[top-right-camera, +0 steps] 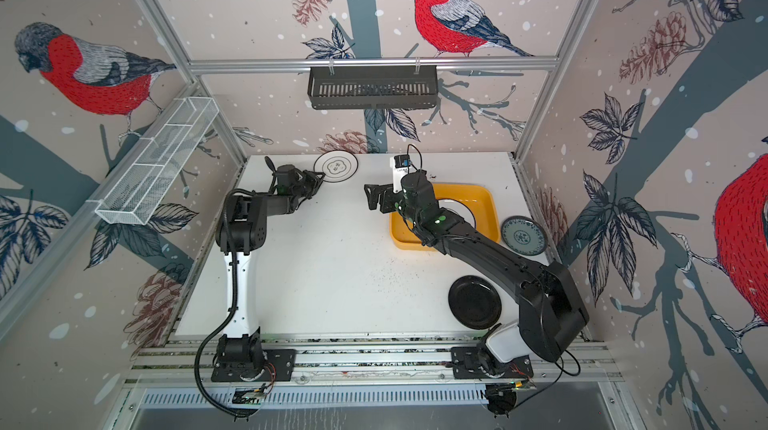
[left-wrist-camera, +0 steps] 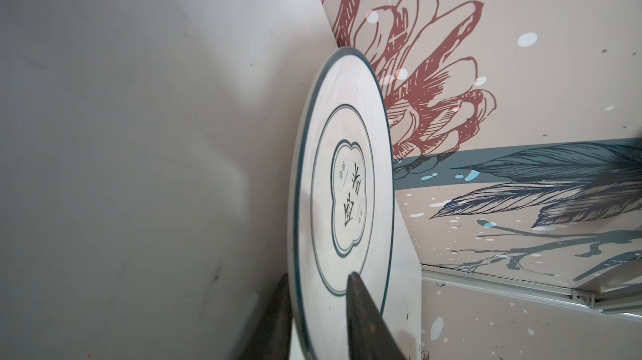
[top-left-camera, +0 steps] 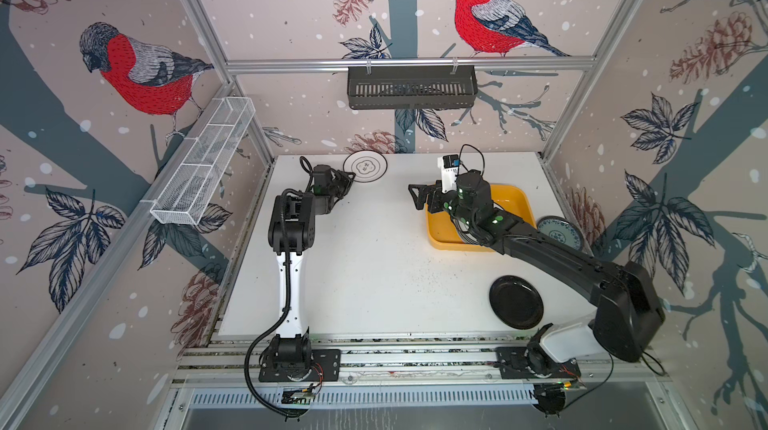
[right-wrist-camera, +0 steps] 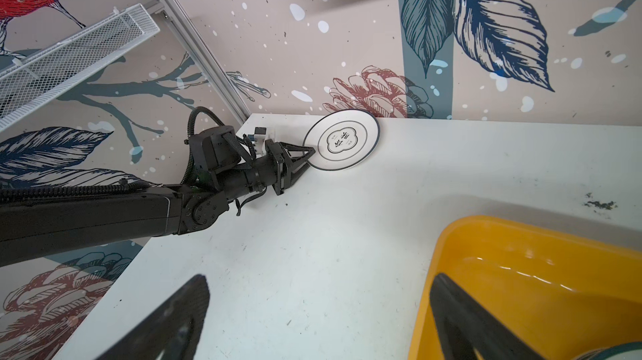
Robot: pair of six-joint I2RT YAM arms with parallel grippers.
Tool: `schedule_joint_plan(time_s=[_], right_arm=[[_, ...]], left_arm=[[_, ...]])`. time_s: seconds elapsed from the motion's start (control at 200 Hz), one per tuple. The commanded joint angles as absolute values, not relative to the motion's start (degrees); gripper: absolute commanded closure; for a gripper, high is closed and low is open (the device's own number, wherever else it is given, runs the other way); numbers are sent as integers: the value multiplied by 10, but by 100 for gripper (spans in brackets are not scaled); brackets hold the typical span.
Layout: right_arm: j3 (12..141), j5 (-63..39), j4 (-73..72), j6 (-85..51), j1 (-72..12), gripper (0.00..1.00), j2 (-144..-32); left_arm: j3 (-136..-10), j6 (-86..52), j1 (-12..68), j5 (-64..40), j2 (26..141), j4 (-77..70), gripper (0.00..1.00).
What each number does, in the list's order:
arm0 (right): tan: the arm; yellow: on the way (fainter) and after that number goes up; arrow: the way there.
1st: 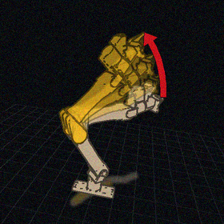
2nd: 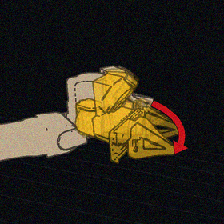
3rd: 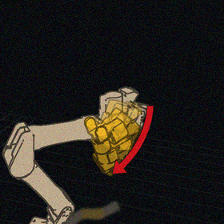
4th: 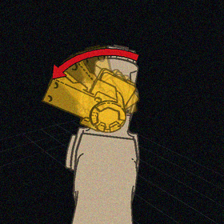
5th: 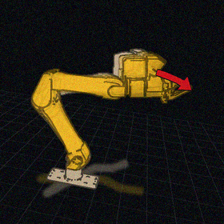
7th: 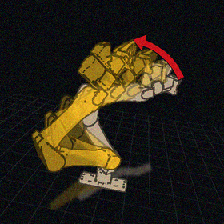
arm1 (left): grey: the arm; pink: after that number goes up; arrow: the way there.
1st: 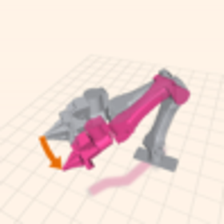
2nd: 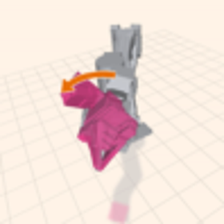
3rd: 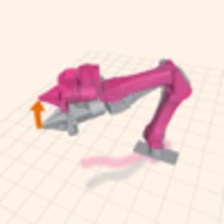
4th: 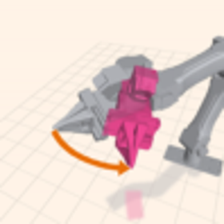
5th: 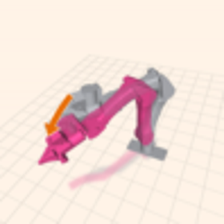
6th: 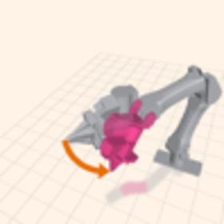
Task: Place the plates into the plastic bin on the countertop
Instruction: Pick up the plate from the top-center of the table.
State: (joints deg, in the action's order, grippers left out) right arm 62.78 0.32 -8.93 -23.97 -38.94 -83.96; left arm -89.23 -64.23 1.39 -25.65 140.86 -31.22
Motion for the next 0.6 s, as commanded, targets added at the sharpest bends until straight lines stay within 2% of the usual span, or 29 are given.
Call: schedule_joint_plan(time_s=[0.0, 0.075, 0.265, 0.595], right_arm=[[635, 11, -87, -236, -386, 0, -844], [635, 12, -86, -237, -384, 0, -843], [626, 23, -85, -239, -383, 0, -830], [572, 72, -79, -252, -384, 0, -750]], left_arm=[[-880, -649, 13, -223, 1422, -216, 79], [-877, -646, 14, -218, 1418, -212, 86], [-854, -649, 14, -222, 1401, -224, 96], [-765, -656, 26, -248, 1307, -282, 98]])
